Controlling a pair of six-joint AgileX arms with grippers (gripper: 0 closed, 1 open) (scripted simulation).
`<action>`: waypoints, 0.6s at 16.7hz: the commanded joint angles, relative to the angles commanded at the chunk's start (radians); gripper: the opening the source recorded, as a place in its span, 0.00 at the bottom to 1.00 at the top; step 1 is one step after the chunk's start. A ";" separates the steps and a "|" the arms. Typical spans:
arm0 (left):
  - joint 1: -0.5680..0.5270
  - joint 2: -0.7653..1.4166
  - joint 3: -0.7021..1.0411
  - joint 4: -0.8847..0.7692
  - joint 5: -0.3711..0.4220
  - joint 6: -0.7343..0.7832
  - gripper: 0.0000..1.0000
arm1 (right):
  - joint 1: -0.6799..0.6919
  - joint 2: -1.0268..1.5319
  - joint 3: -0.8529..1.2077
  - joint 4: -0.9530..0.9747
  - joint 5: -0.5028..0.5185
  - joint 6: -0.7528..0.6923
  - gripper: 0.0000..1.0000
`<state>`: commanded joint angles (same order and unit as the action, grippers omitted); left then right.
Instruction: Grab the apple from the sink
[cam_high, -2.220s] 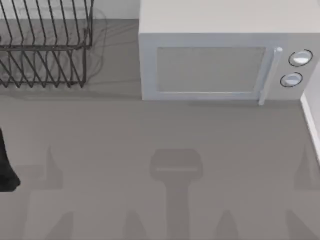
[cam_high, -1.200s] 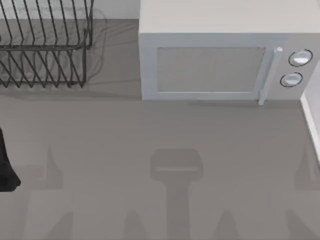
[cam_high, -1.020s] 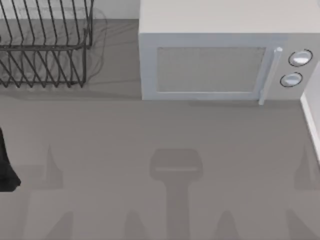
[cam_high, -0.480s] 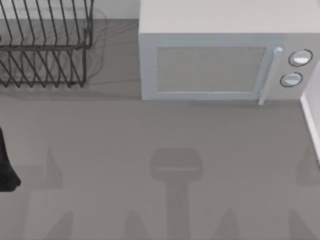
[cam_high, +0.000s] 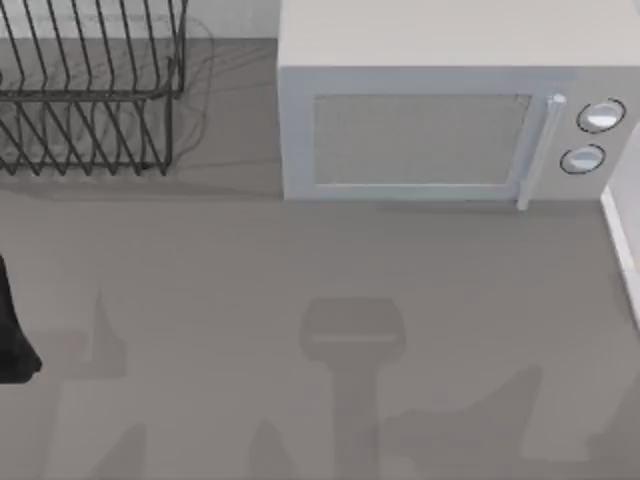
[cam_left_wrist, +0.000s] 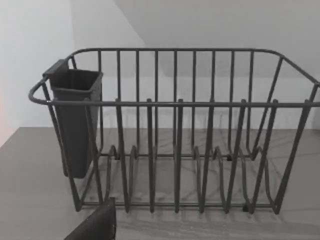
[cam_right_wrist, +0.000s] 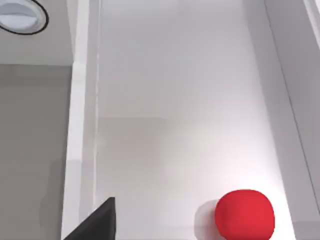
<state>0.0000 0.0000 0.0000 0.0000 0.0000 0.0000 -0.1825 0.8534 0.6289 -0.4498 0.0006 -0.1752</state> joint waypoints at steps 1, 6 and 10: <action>0.000 0.000 0.000 0.000 0.000 0.000 1.00 | -0.021 0.105 0.072 -0.051 0.000 -0.020 1.00; 0.000 0.000 0.000 0.000 0.000 0.000 1.00 | -0.119 0.612 0.411 -0.294 0.000 -0.115 1.00; 0.000 0.000 0.000 0.000 0.000 0.000 1.00 | -0.180 0.928 0.620 -0.443 0.001 -0.173 1.00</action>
<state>0.0000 0.0000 0.0000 0.0000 0.0000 0.0000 -0.3625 1.7812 1.2489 -0.8933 0.0011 -0.3479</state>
